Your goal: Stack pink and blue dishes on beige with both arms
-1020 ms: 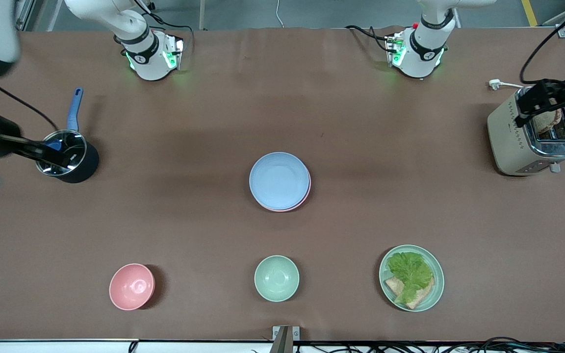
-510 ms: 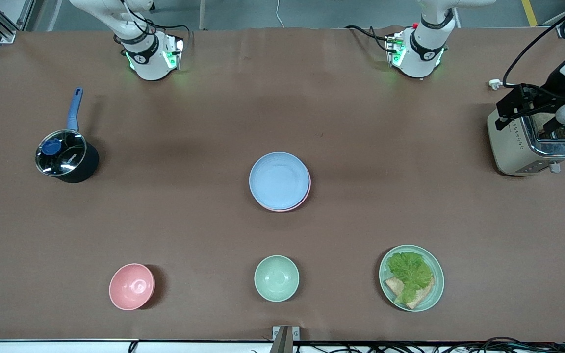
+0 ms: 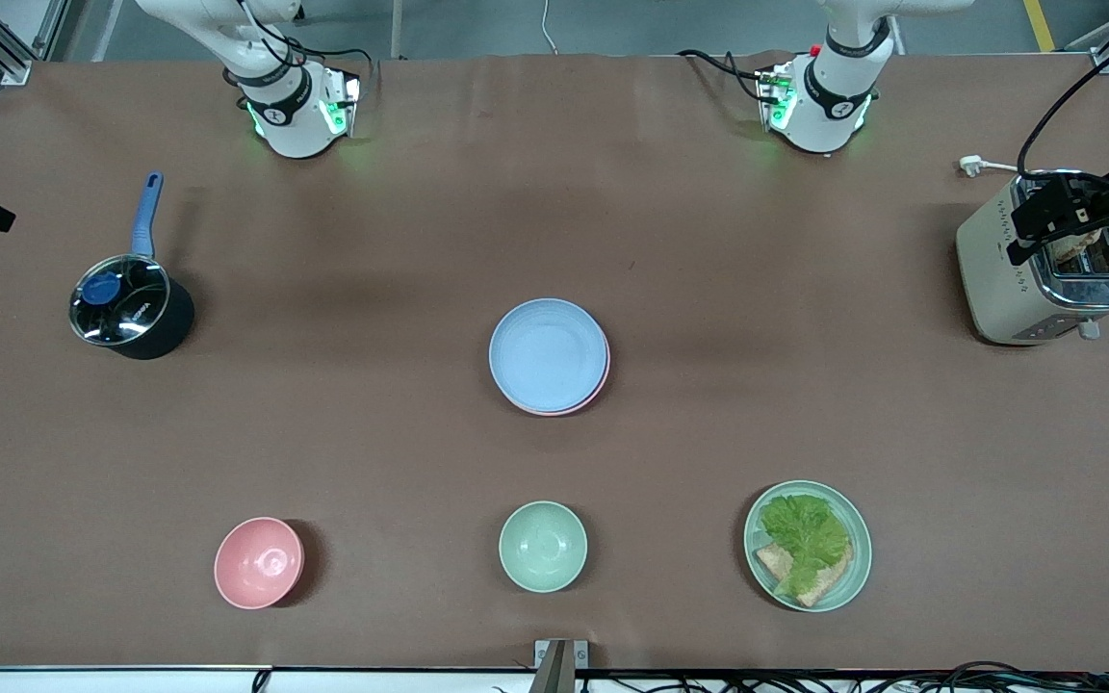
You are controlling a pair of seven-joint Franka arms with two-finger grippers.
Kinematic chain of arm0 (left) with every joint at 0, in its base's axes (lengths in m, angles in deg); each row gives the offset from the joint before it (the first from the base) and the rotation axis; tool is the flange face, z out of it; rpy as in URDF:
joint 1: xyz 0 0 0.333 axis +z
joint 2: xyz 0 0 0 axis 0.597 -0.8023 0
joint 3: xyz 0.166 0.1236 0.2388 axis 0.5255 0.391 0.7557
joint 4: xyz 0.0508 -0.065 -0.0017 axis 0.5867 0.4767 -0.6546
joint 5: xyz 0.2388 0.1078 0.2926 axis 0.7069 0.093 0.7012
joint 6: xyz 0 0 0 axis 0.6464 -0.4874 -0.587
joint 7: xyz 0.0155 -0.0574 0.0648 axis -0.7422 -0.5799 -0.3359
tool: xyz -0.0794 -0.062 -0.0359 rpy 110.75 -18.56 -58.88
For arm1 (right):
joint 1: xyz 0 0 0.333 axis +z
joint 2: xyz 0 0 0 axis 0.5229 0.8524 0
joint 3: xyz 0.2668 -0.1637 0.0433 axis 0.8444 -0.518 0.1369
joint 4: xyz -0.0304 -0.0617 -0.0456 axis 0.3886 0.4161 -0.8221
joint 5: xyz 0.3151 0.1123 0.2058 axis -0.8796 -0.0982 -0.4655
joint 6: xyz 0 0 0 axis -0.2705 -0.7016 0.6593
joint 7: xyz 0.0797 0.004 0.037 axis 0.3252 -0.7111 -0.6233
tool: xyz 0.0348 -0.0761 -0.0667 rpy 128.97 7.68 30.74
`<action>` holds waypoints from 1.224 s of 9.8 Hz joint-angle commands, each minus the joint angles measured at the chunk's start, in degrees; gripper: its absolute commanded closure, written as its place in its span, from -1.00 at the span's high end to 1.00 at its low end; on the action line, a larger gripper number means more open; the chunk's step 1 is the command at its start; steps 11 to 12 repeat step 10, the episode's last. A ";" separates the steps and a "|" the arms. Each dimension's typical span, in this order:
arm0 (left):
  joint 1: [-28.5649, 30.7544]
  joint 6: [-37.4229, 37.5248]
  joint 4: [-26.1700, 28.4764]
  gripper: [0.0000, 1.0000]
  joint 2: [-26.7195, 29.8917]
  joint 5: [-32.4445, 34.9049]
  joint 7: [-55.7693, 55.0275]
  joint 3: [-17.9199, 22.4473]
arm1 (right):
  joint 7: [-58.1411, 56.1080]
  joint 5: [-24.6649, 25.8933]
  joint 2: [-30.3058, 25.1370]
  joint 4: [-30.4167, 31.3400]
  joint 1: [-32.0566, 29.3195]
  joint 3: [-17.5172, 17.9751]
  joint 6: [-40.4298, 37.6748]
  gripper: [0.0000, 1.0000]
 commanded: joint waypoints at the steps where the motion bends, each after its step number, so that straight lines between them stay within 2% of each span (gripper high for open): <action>1: -0.74 3.50 0.22 1.00 -1.36 0.33 -2.22 -0.19 | -0.12 2.07 -1.30 0.25 0.08 0.52 0.33 1.00; 2: -0.57 4.12 0.30 1.00 -1.45 0.24 -2.13 -0.28 | 0.58 4.51 -1.30 0.16 0.43 1.74 0.51 1.00; 3: -0.57 4.22 0.74 1.00 -1.53 0.07 -2.13 -0.28 | 0.50 4.54 -1.21 0.08 0.08 2.71 0.07 1.00; 12: -0.48 4.22 1.01 1.00 -1.45 0.15 -2.31 -0.54 | 1.11 4.27 -1.21 -0.01 -0.01 2.72 -0.20 1.00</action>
